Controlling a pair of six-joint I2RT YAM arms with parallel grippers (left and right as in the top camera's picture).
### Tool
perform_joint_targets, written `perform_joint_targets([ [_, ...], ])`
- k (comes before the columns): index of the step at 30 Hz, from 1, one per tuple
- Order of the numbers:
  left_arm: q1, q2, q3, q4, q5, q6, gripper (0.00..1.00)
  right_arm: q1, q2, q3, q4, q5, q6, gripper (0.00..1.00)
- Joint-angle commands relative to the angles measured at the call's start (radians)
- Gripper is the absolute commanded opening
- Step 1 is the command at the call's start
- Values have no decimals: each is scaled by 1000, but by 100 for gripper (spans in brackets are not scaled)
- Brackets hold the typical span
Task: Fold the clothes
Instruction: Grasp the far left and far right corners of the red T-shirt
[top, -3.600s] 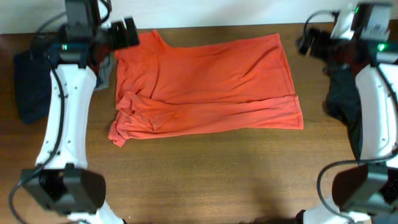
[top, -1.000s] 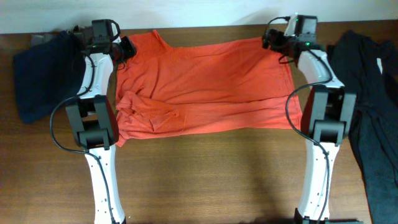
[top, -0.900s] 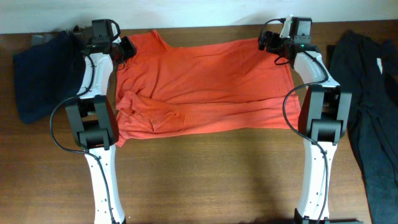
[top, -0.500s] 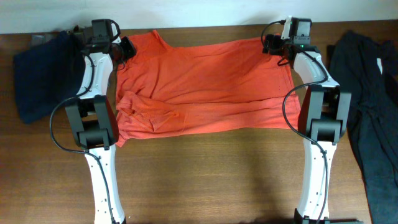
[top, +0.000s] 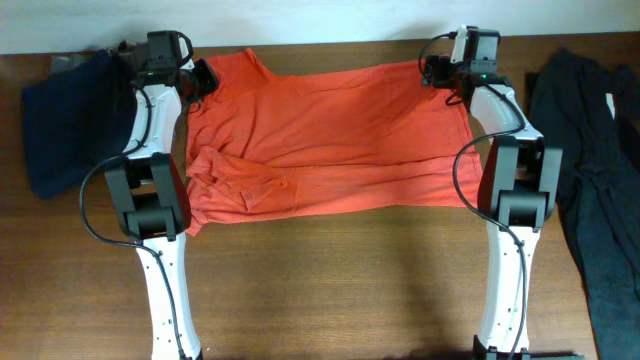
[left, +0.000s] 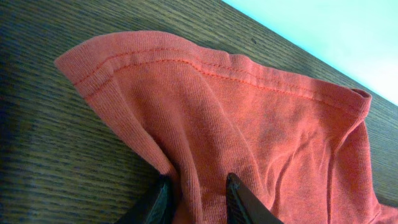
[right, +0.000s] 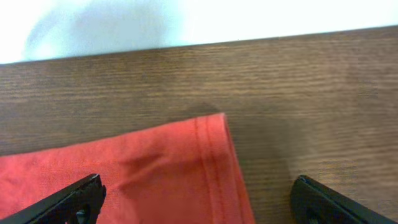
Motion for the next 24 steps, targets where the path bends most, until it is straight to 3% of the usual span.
perform_joint_targets([
  [1,3,45,-24,-37,-15,-5,29,26,38,12,1,6,-5,96],
  [3,3,45,-24,-36,-15,-5,30,26,42,12,-5,9,-5,87],
  [4,3,45,-24,-36,-15,-5,30,26,42,12,-10,9,-5,78],
  [5,3,45,-24,-36,-15,-5,30,26,42,12,-13,9,-5,59],
  [7,3,45,-24,-36,-15,-5,30,26,42,13,-24,28,-1,48],
  [9,3,45,-24,-36,-15,-5,30,26,41,13,-31,43,0,46],
  [17,6,45,-24,-36,-97,-5,22,24,41,33,-69,147,0,13],
  [22,10,45,-24,-21,-97,-5,1,23,41,97,-122,158,0,8],
  [24,10,45,-24,-17,-94,-5,1,23,41,137,-159,158,14,5],
])
